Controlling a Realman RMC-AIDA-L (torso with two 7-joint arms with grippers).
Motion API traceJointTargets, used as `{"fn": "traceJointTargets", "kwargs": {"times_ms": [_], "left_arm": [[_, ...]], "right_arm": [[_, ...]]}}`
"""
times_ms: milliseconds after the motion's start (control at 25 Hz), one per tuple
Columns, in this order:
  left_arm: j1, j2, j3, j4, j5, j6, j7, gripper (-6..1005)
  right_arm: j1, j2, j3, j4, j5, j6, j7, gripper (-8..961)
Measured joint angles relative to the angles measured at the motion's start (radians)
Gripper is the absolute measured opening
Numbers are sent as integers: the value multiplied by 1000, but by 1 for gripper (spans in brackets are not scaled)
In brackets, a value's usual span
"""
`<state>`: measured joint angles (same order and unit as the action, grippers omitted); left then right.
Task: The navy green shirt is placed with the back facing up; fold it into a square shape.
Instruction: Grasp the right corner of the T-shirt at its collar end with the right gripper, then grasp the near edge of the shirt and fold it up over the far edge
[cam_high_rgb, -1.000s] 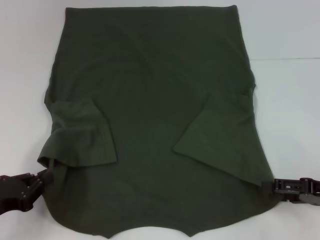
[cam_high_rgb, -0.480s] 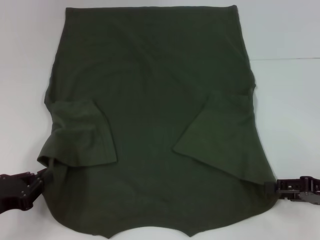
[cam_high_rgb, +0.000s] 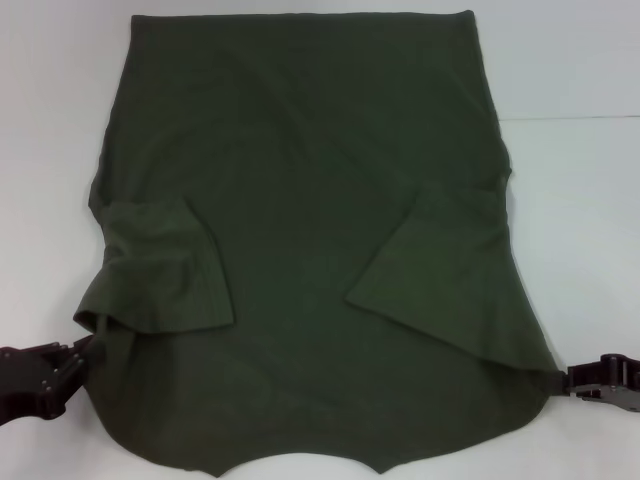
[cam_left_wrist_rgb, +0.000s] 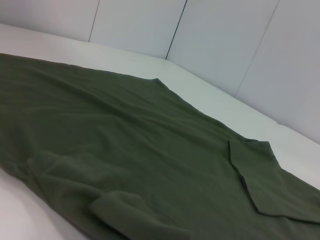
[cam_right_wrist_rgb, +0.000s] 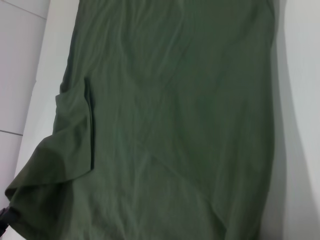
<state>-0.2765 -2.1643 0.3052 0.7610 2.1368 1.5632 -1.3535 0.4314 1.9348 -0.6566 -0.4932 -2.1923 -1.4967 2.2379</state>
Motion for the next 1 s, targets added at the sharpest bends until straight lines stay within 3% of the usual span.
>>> {"fn": "traceJointTargets", "kwargs": {"times_ms": [120,320,640,1000], "left_arm": [[-1,0,0,-1,0,0,-1,51],[0,0,0,-3,0,0,-4,51],[24,0,4,33,13,12,-145,51],[80,0,-3,85,43,57,-298,51]], "right_arm": [[-4,1,0,1,0,0,-2,97],[-11,4,1,2,0,4,-19,36],[-58,5,71,1,7,-29,-109,48],[-146,-8,189,-6,5,-129,-241,61]]}}
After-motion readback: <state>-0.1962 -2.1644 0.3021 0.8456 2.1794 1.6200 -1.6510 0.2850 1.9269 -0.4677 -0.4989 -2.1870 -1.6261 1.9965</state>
